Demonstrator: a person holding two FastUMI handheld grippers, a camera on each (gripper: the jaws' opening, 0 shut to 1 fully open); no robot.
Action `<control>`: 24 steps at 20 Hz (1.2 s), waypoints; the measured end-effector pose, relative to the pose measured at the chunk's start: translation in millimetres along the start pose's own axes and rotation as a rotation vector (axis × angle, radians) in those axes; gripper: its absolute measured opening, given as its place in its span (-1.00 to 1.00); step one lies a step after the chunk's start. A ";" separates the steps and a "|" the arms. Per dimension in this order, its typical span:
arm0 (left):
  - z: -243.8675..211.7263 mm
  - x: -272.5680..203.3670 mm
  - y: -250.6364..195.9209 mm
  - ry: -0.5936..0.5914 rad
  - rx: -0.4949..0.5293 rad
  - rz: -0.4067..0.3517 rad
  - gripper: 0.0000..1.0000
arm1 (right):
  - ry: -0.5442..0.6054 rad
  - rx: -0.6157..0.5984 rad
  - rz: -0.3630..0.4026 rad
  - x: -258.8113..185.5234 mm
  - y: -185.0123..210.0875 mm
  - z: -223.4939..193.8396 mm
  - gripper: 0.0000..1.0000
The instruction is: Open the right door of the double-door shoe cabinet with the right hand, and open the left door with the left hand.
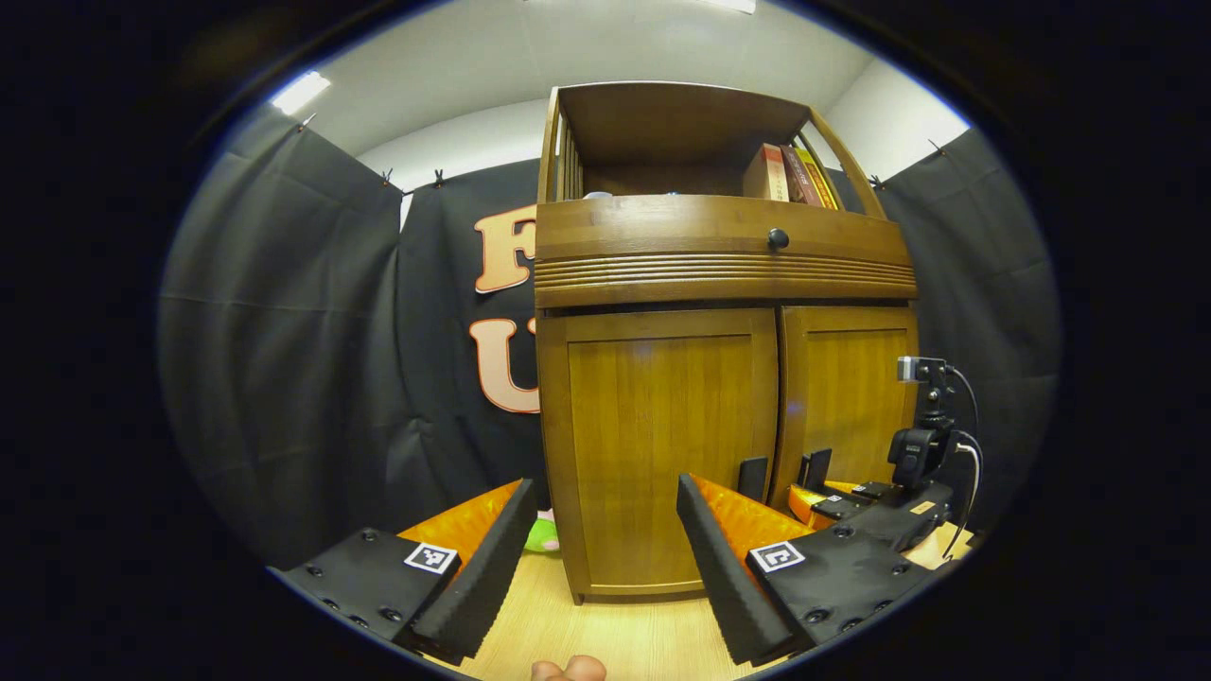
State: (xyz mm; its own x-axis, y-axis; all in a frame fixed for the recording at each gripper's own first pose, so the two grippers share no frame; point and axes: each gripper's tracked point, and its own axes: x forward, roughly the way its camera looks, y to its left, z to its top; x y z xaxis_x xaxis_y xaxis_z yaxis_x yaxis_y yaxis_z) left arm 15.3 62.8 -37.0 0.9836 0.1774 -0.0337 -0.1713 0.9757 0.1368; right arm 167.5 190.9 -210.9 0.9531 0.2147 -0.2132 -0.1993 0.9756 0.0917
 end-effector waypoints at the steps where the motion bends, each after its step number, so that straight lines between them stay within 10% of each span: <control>1: 1.7 -1.3 1.2 -0.004 -0.002 0.002 0.90 | 0.000 0.000 0.003 -4.5 0.2 -0.2 -0.41; 24: 9.7 -51.1 -31.2 -0.028 -0.020 -0.056 0.90 | -0.059 -0.009 0.020 -139.7 -37.2 1.0 -0.41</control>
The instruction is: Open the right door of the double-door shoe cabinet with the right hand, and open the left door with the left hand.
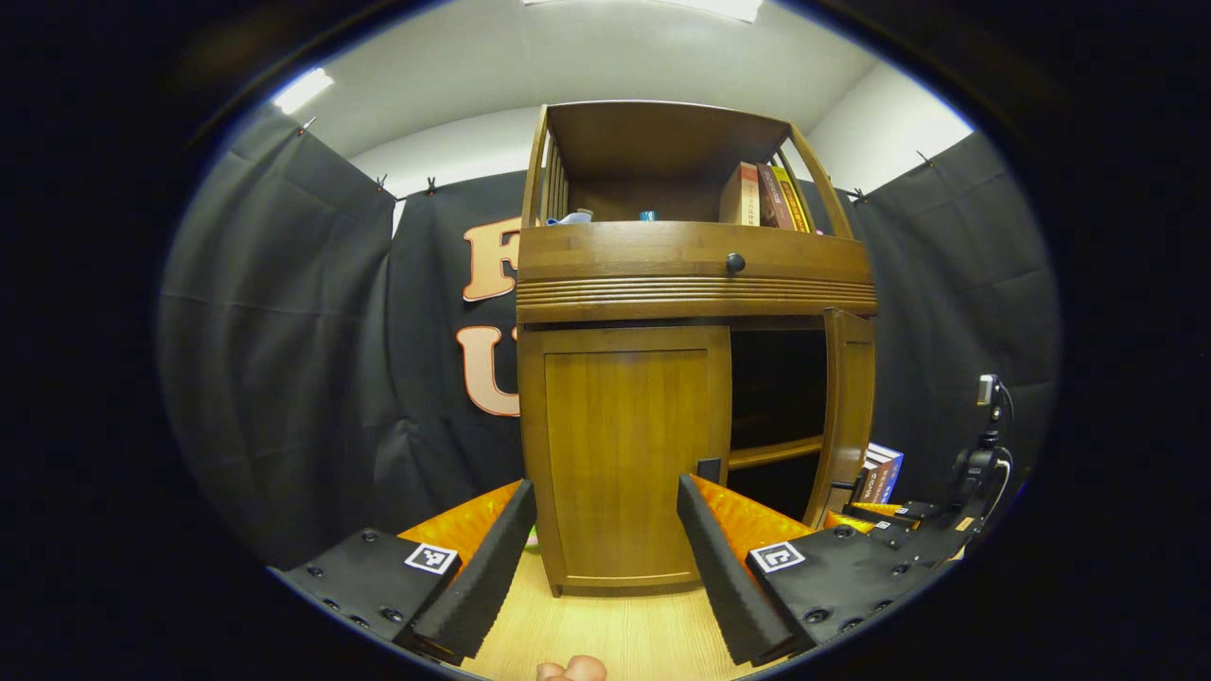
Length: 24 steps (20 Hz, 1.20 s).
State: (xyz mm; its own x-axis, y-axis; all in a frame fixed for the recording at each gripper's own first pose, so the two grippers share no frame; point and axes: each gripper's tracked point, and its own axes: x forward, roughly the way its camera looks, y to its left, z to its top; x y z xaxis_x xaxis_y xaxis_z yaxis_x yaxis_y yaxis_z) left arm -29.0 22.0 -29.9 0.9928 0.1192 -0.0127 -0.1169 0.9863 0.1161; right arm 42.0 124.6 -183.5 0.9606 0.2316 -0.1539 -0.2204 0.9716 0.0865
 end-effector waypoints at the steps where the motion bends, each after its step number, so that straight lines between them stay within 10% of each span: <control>1: 0.2 -0.8 -2.3 0.000 0.001 -0.006 0.90 | -0.001 -0.001 -0.001 -7.9 -4.0 0.6 -0.41; 14: 5.3 -7.7 -30.5 -0.005 0.001 -0.065 0.90 | 0.004 -0.013 -0.090 -68.1 -63.2 -6.8 -0.43; 16: 3.9 -7.7 -33.1 -0.003 0.001 -0.069 0.90 | 0.000 -0.022 -0.107 -70.4 -70.4 -7.3 -0.72; 17: 4.1 -7.3 -33.7 -0.001 0.002 -0.070 0.90 | 0.002 -0.022 -0.110 -73.9 -72.3 -5.8 -0.37; 20: 3.8 -5.8 -36.6 0.003 0.000 -0.071 0.90 | 0.004 -0.019 -0.120 -79.6 -80.4 -6.2 -0.37; 24: 1.7 -3.4 -41.1 0.009 0.003 -0.076 0.90 | 0.006 -0.030 -0.141 -87.9 -94.7 -4.3 -0.84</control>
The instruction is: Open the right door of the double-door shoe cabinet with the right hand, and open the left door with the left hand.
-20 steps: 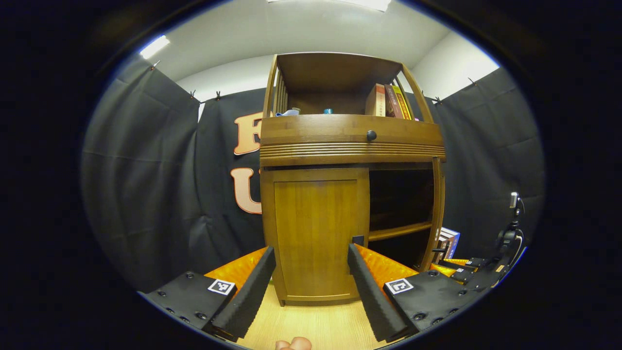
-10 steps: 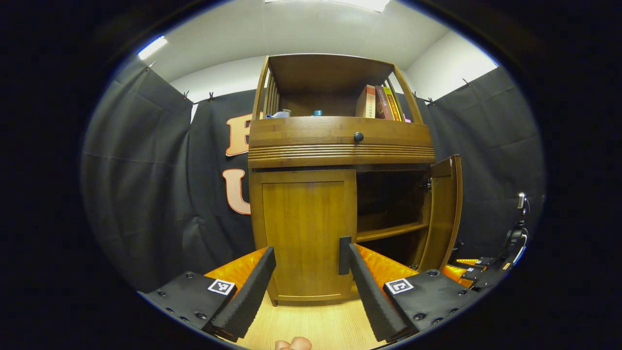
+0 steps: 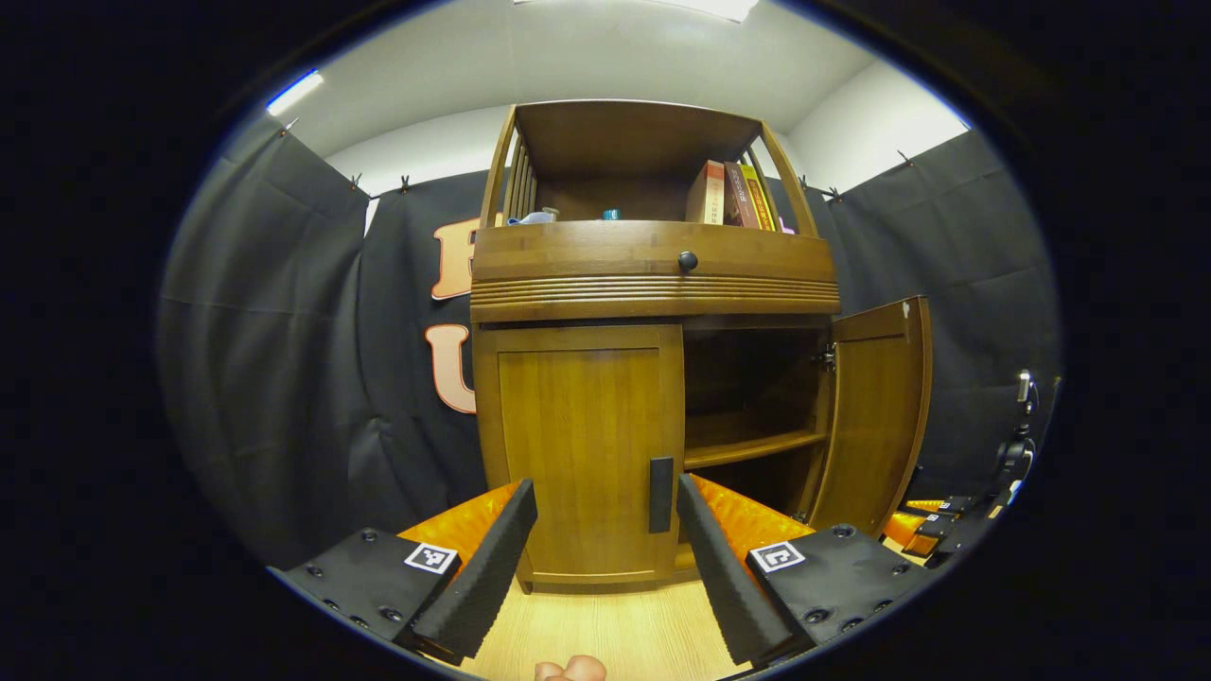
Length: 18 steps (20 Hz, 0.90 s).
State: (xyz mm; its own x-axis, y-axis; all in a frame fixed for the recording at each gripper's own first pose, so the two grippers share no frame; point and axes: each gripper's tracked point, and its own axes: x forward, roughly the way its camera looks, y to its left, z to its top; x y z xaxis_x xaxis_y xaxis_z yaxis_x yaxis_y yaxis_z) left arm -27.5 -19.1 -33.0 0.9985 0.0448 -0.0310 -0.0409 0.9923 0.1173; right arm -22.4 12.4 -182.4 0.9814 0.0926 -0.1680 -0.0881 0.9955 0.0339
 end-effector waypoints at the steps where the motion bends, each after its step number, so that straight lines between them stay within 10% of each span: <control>1: 0.1 0.4 -1.0 0.001 0.002 -0.001 0.90 | 0.000 0.001 -0.008 -2.8 -5.1 1.2 -0.66; 18: -10.4 20.7 -24.1 0.019 0.030 -0.020 0.90 | -0.002 0.012 -0.038 -15.0 -61.7 4.7 -0.84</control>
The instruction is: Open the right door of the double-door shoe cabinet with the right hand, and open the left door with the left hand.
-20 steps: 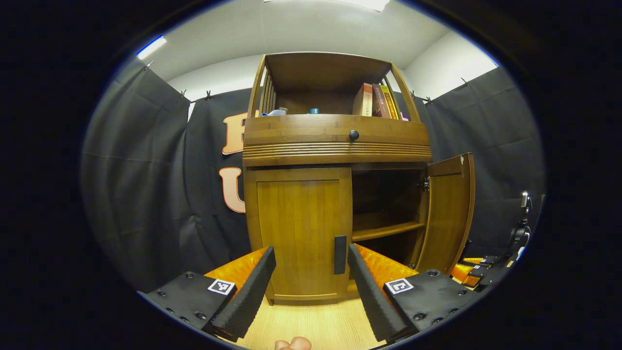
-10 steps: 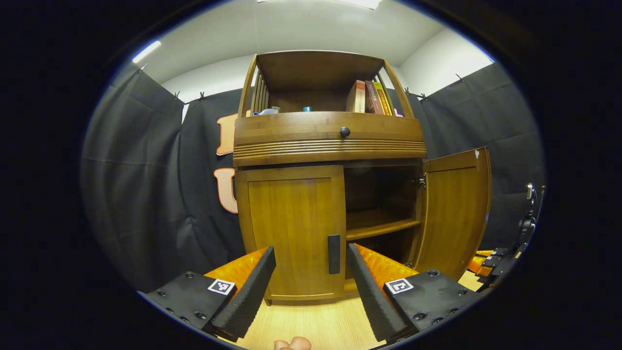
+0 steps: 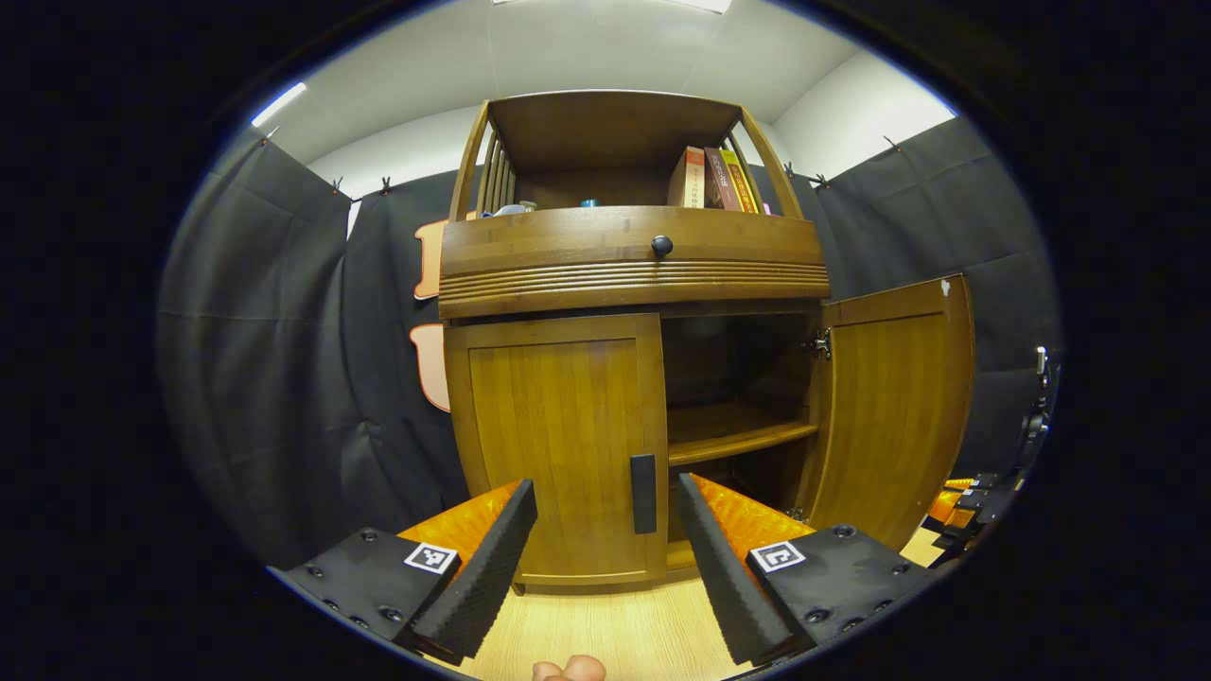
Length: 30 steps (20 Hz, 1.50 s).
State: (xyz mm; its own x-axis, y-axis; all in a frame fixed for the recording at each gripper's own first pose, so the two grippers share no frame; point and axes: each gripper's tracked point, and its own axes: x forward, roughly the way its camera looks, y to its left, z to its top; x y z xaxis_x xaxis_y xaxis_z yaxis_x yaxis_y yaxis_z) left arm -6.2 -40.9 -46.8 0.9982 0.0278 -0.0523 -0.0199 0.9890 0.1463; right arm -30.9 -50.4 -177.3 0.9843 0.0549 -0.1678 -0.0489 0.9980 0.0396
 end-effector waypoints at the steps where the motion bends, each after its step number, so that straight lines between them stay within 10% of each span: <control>1: -1.7 2.9 0.1 -0.002 0.002 0.002 0.90 | -0.001 0.004 -0.009 -0.5 -5.8 0.6 -0.64; 4: -8.7 14.3 -1.4 -0.010 0.016 0.013 0.90 | -0.012 0.014 -0.049 -4.6 -23.7 1.8 -0.88; 8: -24.7 35.0 -9.6 -0.005 0.022 0.021 0.96 | -0.054 -0.016 -0.140 -19.4 -53.2 6.4 -0.88; 9: -27.2 41.9 -11.9 -0.008 0.032 0.027 0.94 | -0.076 -0.024 -0.175 -26.3 -63.3 12.6 -0.60; 10: -32.4 48.0 -13.1 -0.009 0.045 0.034 0.93 | -0.102 -0.028 -0.210 -33.0 -73.9 18.3 -0.89; 16: -76.3 95.1 -29.0 0.034 0.062 0.031 0.99 | -0.209 -0.025 -0.281 -61.1 -93.5 47.5 -0.79; 20: -102.3 133.3 -33.3 0.051 0.050 0.030 1.00 | -0.198 -0.043 -0.269 -59.1 -92.9 43.6 -0.45; 21: -106.3 143.9 -34.5 0.052 0.045 0.027 1.00 | -0.194 -0.045 -0.268 -57.7 -92.4 41.7 -0.02; 22: -111.2 152.7 -35.2 0.055 0.032 0.026 1.00 | -0.191 -0.045 -0.268 -57.1 -92.1 40.3 -0.12; 25: -119.4 176.7 -31.6 0.051 0.017 0.044 1.00 | -0.196 -0.041 -0.274 -56.1 -93.9 38.3 0.46; 30: -132.0 204.1 -23.7 0.047 0.012 0.060 0.63 | -0.192 -0.063 -0.255 -51.8 -83.7 34.0 0.46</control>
State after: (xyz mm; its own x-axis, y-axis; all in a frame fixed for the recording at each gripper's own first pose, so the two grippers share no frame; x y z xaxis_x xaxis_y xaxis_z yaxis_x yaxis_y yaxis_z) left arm 190.6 -39.5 -191.3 0.9915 0.0945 -0.0896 -0.0791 0.9836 0.1621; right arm -72.1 -137.8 -138.5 0.9798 -0.1982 0.0248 0.1991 0.9791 -0.0423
